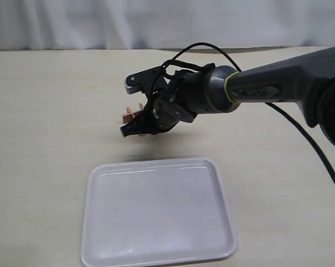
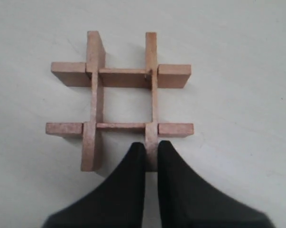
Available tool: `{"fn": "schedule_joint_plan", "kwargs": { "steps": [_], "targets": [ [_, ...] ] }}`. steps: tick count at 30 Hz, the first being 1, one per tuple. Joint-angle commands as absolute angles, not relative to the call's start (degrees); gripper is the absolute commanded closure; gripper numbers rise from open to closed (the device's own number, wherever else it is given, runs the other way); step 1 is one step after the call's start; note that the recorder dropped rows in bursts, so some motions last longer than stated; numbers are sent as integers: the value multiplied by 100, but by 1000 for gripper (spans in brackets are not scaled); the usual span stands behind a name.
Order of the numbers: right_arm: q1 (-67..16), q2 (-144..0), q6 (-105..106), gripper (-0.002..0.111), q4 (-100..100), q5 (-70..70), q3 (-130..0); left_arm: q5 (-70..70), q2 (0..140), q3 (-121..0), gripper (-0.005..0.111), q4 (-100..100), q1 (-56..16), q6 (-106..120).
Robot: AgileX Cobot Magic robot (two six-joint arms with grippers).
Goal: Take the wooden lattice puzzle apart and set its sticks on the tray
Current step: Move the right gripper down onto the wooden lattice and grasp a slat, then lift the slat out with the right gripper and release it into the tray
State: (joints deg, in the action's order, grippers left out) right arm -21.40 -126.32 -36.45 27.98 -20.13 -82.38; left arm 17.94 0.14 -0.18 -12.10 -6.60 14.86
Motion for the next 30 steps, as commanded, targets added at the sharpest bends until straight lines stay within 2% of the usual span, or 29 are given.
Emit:
{"fn": "schedule_joint_plan", "kwargs": {
  "steps": [1, 13, 19, 26, 30],
  "targets": [
    [-2117, -12564, -3681, 104, 2829, -2072, -8261, 1741, 0, 0, 107, -1222, -600, 1516],
    [-2187, -11409, -3398, 104, 2731, -2550, -8261, 1741, 0, 0, 107, -1222, -600, 1516],
    [-2536, -10599, -1774, 104, 2293, -2921, -7877, 1741, 0, 0, 107, -1222, -600, 1516],
    [-2970, -10100, 298, 104, 280, -2865, -6899, 1741, 0, 0, 107, -1222, -600, 1516],
    [-3008, -10123, 2770, 104, -2164, -3089, -6432, 1741, 0, 0, 107, -1222, -600, 1516]
  ]
}}
